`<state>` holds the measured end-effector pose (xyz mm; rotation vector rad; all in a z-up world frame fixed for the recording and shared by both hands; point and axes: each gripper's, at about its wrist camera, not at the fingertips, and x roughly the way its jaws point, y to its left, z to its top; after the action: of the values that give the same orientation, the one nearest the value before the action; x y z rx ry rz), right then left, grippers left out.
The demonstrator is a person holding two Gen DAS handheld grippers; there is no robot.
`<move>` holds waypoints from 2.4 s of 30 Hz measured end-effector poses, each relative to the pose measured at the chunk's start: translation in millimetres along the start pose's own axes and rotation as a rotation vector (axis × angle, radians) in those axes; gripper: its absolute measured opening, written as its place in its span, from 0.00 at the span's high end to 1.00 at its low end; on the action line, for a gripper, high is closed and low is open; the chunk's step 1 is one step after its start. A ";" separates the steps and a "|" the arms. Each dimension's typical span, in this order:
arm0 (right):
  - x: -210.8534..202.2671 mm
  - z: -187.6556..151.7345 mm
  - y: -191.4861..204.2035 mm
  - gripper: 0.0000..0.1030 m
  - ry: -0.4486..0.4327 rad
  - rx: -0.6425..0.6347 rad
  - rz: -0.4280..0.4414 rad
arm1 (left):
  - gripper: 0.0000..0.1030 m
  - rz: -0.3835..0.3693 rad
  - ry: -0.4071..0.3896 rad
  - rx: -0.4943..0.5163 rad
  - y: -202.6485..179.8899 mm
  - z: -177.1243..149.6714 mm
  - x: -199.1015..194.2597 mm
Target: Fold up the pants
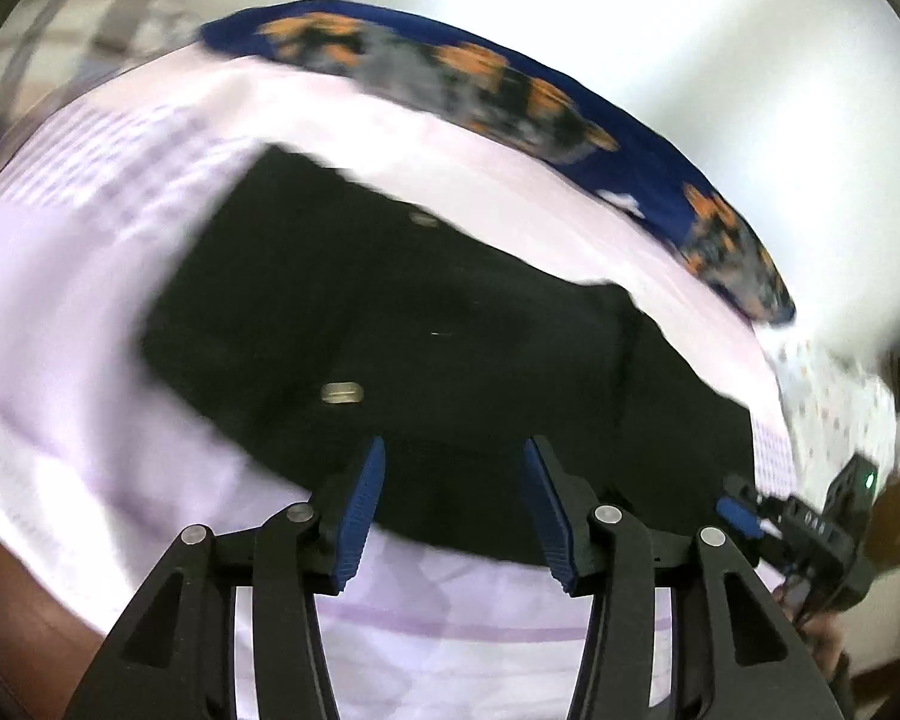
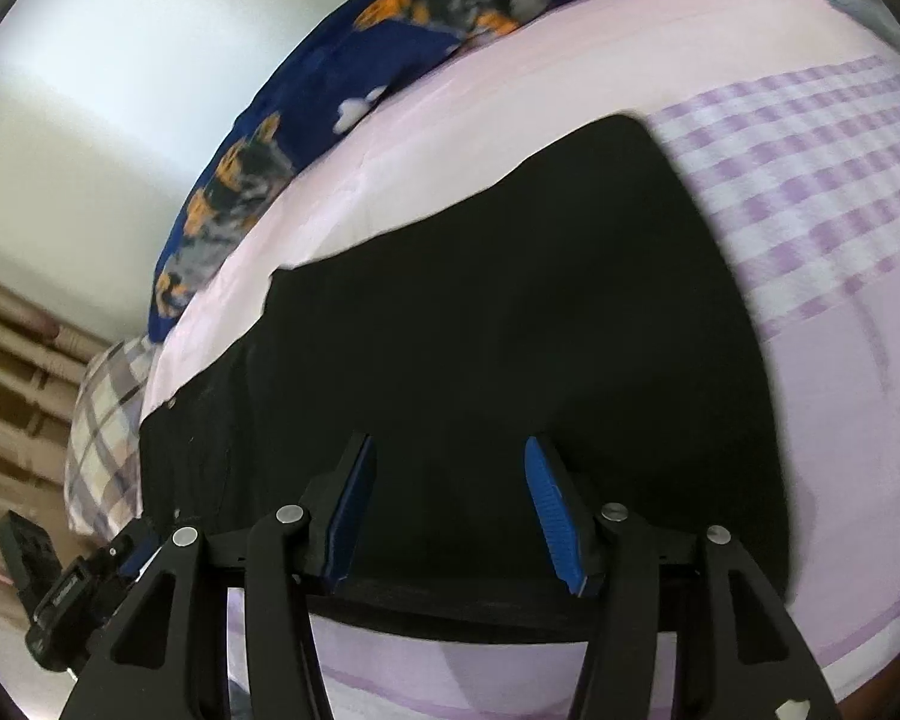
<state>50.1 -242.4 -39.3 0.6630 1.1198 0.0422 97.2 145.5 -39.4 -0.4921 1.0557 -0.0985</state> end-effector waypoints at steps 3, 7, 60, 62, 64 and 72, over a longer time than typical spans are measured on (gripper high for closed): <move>10.6 -5.7 17.6 0.51 0.030 -0.041 0.014 | 0.52 0.001 -0.018 -0.100 34.8 0.2 -12.3; 22.0 -13.6 37.8 0.48 0.067 -0.089 0.032 | 0.52 -0.034 0.009 -0.236 68.5 -5.1 -12.2; -86.4 40.8 -42.3 0.39 -0.181 0.115 0.070 | 0.77 -0.403 0.159 0.430 -227.5 0.7 67.4; -90.0 42.1 -52.3 0.39 -0.181 0.124 0.076 | 0.76 -0.354 0.229 0.488 -239.1 -19.9 91.0; -90.5 42.6 -61.4 0.39 -0.181 0.129 0.082 | 0.75 -0.289 0.275 0.549 -247.4 -38.7 109.2; -66.3 51.0 -71.5 0.26 -0.072 0.075 0.241 | 0.53 -0.364 0.265 0.599 -253.6 -37.4 79.4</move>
<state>42.0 -347.5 -8.1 0.8581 0.9717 0.1813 143.9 -116.9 -8.4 -0.1183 1.1207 -0.7962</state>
